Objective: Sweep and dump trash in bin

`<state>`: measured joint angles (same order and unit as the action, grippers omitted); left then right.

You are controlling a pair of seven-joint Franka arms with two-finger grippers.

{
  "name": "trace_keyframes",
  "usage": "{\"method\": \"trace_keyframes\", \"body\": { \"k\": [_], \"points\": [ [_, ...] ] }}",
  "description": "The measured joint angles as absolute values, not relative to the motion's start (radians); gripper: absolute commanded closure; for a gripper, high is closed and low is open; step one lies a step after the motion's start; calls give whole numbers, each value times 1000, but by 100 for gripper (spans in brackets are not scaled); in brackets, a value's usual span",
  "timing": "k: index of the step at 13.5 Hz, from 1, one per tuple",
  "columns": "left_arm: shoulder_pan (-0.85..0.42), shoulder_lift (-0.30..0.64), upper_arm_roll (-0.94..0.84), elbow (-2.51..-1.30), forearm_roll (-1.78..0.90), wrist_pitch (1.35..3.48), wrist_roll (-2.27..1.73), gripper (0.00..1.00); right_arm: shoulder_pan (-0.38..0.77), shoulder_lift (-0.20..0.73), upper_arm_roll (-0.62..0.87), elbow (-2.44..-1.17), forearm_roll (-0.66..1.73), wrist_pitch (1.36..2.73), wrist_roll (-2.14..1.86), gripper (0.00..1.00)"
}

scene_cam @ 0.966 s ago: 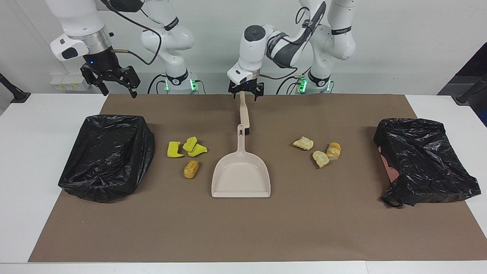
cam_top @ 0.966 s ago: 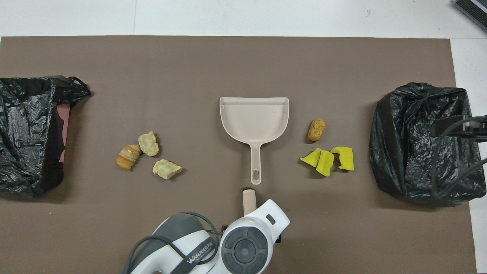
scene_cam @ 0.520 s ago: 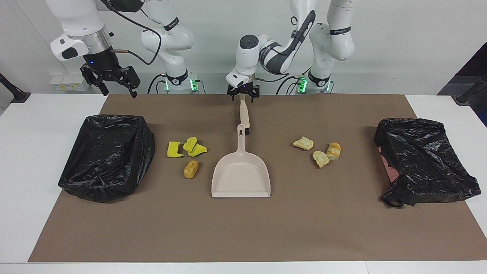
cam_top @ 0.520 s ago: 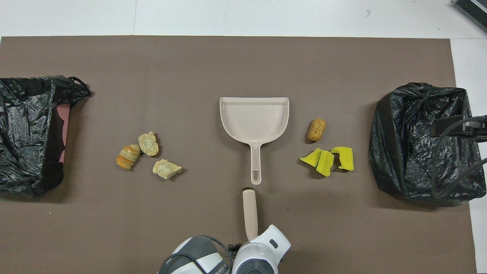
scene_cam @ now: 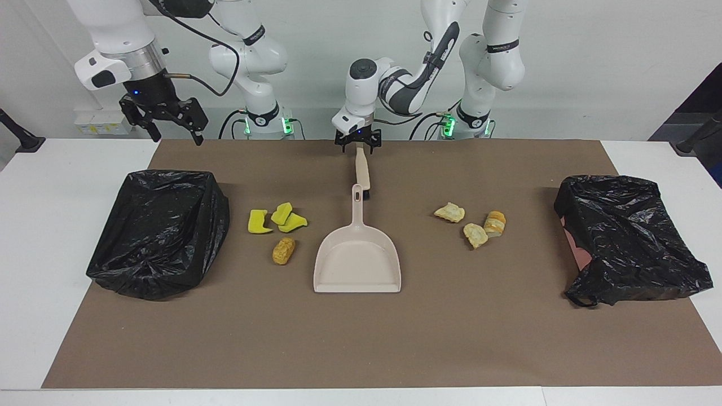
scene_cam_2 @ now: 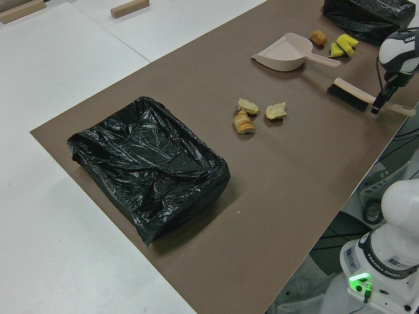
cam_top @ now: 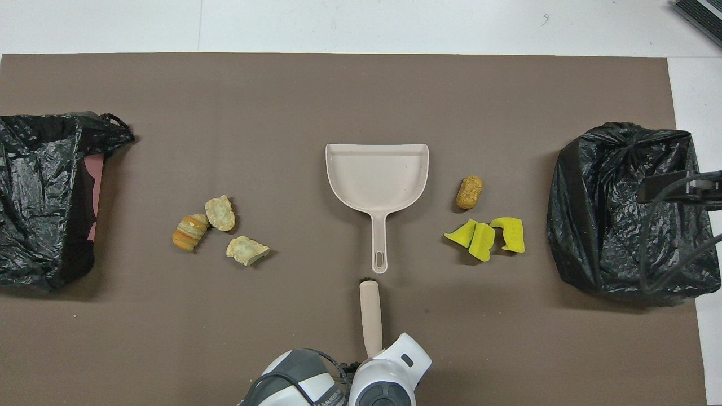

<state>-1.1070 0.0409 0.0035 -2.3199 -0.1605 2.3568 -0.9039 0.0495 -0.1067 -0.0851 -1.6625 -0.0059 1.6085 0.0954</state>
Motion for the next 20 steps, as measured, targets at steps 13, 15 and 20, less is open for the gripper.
{"method": "trace_keyframes", "body": {
  "k": [13, 15, 20],
  "points": [
    [-1068, 0, 13, -2317, -225, 2264, -909, 100, 49, -107, -85, -1662, -6, 1608, 95, 0],
    [-1025, -22, 16, -2300, -226, 2190, -907, 100, 49, -107, -85, -1662, -6, 1608, 95, 0],
    [-857, -74, 26, -2246, -213, 1991, -916, 100, 51, -108, -84, -1662, -6, 1578, 94, 0]
  ]
}}
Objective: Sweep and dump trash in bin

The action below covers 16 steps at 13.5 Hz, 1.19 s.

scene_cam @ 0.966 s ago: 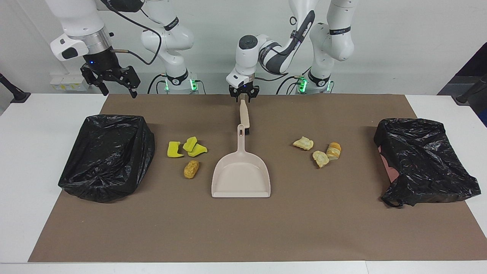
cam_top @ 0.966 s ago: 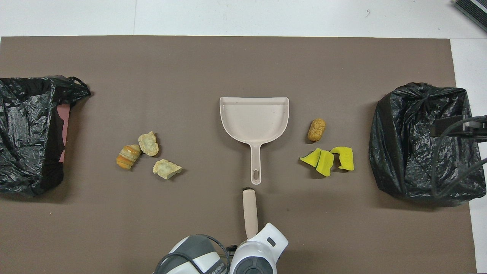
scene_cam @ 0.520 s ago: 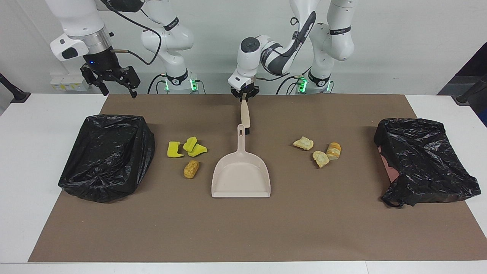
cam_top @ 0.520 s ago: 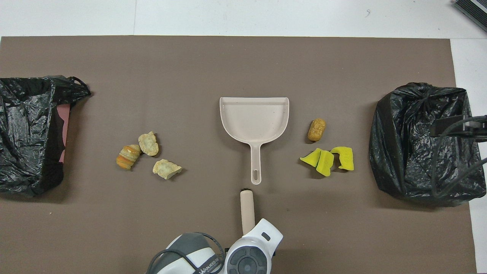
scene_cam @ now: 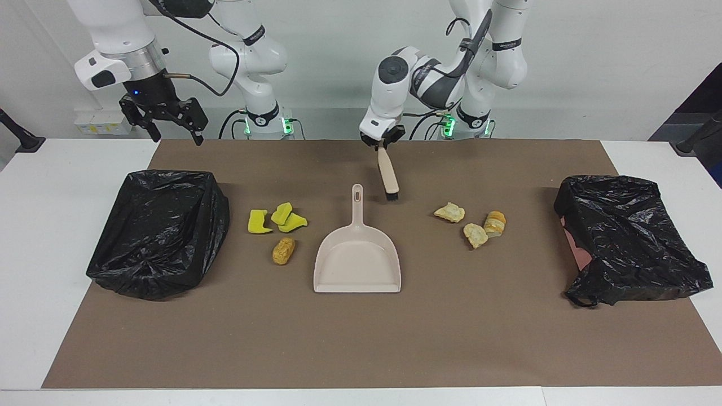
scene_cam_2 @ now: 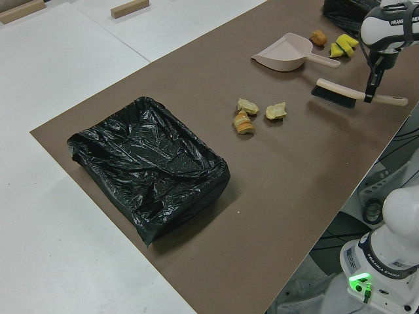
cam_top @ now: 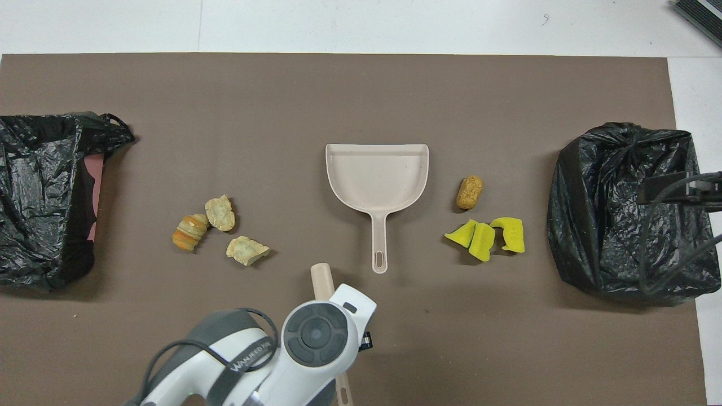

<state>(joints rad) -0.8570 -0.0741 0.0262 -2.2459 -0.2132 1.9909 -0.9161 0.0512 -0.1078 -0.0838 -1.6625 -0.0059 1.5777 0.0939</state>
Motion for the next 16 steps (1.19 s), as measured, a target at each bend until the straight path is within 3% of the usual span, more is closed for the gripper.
{"method": "trace_keyframes", "body": {
  "k": [6, 9, 16],
  "points": [
    [-579, -81, 31, -2130, -117, 1930, -890, 100, 101, -113, -67, -1670, -6, 1548, 76, 0],
    [-460, -69, 31, -2126, -99, 1930, -766, 100, 215, -90, -59, -1721, -5, 1656, 193, 0],
    [-167, -45, 31, -2136, -96, 1932, -376, 100, 489, 149, -48, -1744, 4, 1933, 565, 0]
  ]
}}
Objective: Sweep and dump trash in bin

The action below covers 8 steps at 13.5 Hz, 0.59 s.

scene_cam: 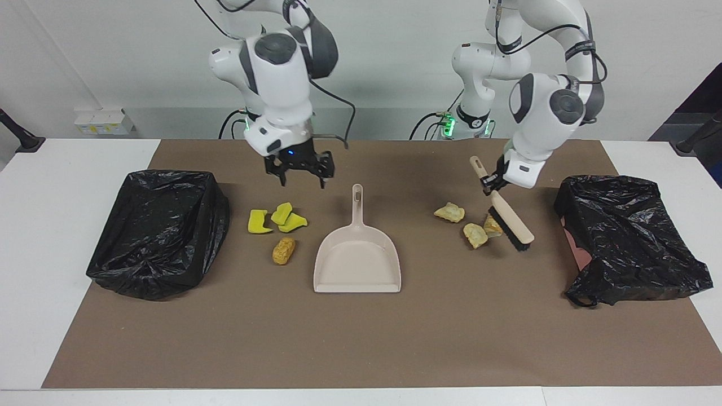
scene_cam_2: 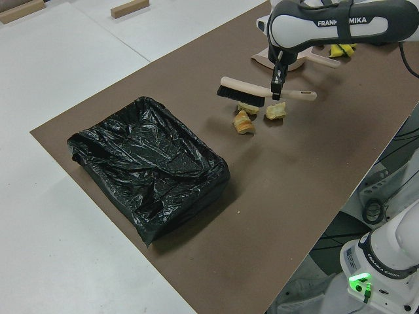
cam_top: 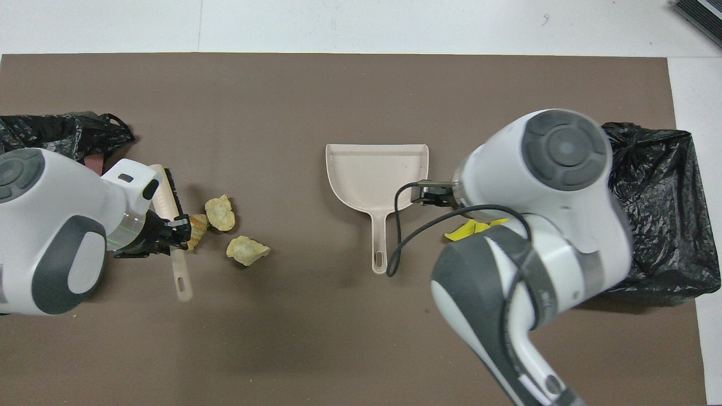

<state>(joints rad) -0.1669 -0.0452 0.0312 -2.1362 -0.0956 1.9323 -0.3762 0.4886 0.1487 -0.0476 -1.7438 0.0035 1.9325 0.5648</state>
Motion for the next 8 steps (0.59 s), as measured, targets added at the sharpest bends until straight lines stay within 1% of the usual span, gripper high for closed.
{"method": "trace_keyframes", "body": {
  "k": [2, 4, 6, 8],
  "points": [
    [-98, -44, 32, -2160, -96, 1938, -257, 100, 553, 207, -45, -1743, 10, 1994, 639, 0],
    [-61, -44, 32, -2193, -96, 1954, -180, 100, 595, 249, -44, -1745, 23, 2028, 652, 0],
    [-57, -44, 28, -2226, -96, 1965, -135, 100, 619, 278, -43, -1766, 23, 2043, 651, 0],
    [-58, -46, 17, -2248, -96, 1968, -88, 100, 622, 286, -43, -1818, 23, 2067, 634, 0]
  ]
}}
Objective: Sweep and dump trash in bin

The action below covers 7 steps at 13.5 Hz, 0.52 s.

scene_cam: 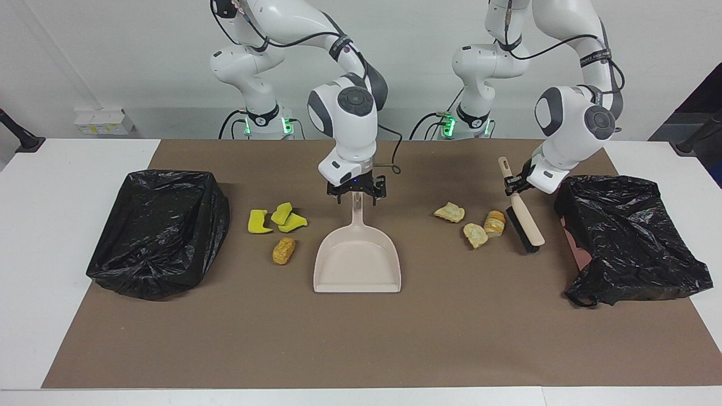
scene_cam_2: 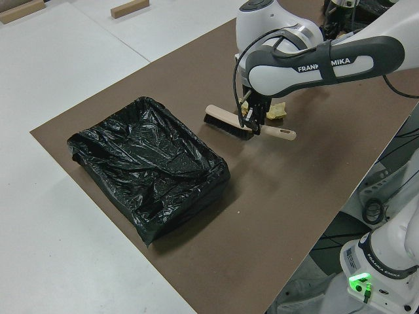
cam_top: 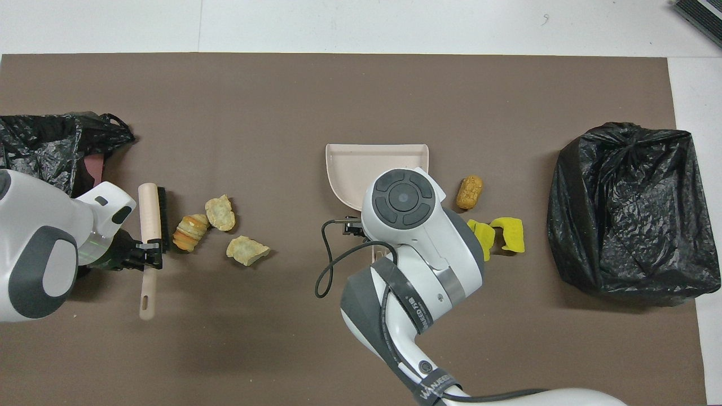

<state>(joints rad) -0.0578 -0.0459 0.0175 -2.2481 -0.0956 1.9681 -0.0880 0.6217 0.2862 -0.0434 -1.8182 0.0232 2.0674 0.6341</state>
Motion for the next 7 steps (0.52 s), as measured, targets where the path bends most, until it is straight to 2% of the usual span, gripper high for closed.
{"method": "trace_keyframes", "body": {
  "k": [3, 4, 5, 6, 7],
  "points": [
    [-58, -72, 16, -2299, -96, 1970, 6, 100, 621, 284, -44, -1865, 23, 2086, 595, 1],
    [-60, -81, 14, -2312, -96, 1971, 14, 100, 621, 283, -44, -1871, 23, 2086, 582, 6],
    [-68, -88, 11, -2320, -96, 1972, 18, 100, 622, 281, -44, -1879, 24, 2086, 574, 25],
    [-82, -93, 8, -2328, -96, 1972, 18, 100, 623, 281, -43, -1886, 24, 2086, 563, 68],
    [-98, -95, 6, -2334, -96, 1974, 18, 100, 623, 281, -42, -1890, 24, 2086, 549, 100]
  ]
}}
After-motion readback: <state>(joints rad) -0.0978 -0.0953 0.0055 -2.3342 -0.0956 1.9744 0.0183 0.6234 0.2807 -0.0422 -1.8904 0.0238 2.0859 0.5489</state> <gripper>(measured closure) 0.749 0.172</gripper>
